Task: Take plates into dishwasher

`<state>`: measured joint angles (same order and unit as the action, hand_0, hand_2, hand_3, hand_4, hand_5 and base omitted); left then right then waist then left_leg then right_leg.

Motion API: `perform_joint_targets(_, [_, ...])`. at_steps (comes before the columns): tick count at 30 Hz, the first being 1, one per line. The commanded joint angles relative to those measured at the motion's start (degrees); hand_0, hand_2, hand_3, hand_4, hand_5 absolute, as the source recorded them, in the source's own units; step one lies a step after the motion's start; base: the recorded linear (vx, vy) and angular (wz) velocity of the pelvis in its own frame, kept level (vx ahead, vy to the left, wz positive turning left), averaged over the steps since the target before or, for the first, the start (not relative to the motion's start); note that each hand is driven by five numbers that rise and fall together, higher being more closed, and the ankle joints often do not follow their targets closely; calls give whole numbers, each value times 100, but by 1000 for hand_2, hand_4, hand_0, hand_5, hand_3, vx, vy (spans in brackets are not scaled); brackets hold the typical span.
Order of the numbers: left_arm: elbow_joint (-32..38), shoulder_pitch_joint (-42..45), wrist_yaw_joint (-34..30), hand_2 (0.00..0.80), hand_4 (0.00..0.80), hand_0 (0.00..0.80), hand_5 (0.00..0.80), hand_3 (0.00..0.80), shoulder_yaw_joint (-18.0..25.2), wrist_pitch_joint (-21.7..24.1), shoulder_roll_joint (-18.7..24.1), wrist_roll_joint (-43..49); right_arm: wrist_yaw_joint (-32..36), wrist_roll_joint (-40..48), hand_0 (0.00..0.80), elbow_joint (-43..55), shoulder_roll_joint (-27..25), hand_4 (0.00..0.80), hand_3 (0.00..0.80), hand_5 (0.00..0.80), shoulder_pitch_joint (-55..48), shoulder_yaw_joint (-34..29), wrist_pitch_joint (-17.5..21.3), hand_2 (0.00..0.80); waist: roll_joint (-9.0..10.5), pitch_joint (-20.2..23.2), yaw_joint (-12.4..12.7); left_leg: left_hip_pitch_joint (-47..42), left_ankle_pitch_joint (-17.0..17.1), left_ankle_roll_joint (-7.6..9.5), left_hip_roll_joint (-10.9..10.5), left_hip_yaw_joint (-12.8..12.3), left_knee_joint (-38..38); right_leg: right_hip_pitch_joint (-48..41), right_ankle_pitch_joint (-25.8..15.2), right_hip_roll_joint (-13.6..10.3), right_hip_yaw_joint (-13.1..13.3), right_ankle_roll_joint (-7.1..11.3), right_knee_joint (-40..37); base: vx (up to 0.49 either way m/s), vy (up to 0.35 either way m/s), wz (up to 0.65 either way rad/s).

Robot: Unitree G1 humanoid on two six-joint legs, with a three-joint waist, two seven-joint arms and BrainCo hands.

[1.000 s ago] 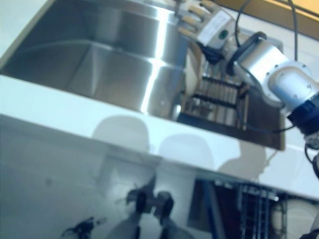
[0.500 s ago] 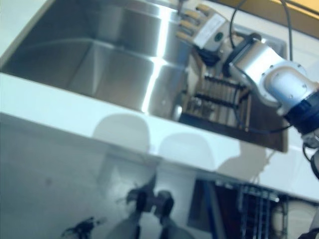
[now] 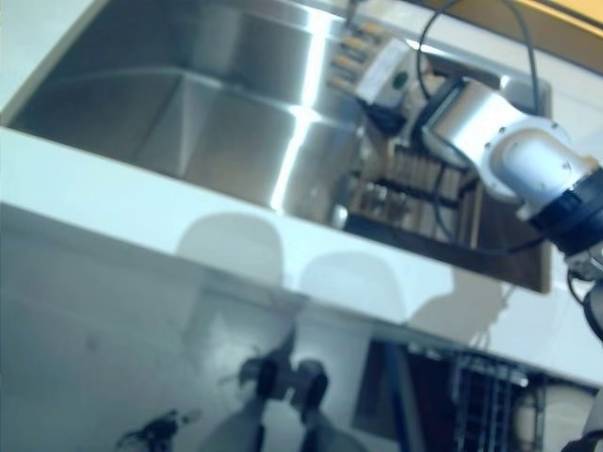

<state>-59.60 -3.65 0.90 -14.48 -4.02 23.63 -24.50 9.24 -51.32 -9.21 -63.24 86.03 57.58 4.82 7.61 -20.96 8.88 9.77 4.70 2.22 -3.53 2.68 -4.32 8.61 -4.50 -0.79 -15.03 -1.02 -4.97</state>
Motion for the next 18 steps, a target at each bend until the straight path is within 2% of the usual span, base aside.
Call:
perform_joint_targets(1, [-25,106,8,0,0,0,0,0,111,97,56,-129,271,-319,0,75,-149,0,0,0,642,395,63,0,105,-42,97,86,-378,-106,150,56,-68,-211,318,-125,-326,515,-3,0,0,0])
perform_joint_targets(11, [-34,143,8,0,0,0,0,0,162,116,89,-140,1426,-813,0,-517,-25,0,0,0,357,412,85,0,152,-73,111,76,-371,-117,174,5,-68,-221,311,-125,-336,507,-3,1,0,1])
perform_joint_targets(14, [-25,152,12,0,0,0,0,0,164,113,90,-154,1767,-1059,223,-706,10,223,223,223,308,436,90,223,151,-79,113,68,-372,-119,183,-23,-68,-224,308,-127,-335,505,-3,0,0,0])
perform_joint_targets(16, [-38,145,8,0,0,0,0,0,156,113,94,-181,1952,-1264,562,-866,70,562,562,562,249,382,77,562,147,-79,110,70,-363,-125,187,-39,-68,-221,304,-129,-335,504,-3,0,0,0])
perform_joint_targets(17, [-55,154,3,0,0,0,0,0,155,133,88,-184,2038,-1386,800,-927,109,800,800,800,215,345,49,800,144,-83,112,69,-363,-124,186,-40,-68,-223,306,-128,-332,499,-3,0,0,0])
perform_joint_targets(18, [-78,152,-1,0,0,0,0,0,174,148,80,-178,2103,-1513,800,-990,148,800,800,800,170,303,15,800,143,-89,110,67,-361,-126,186,-46,-68,-223,306,-128,-328,497,-3,0,0,0])
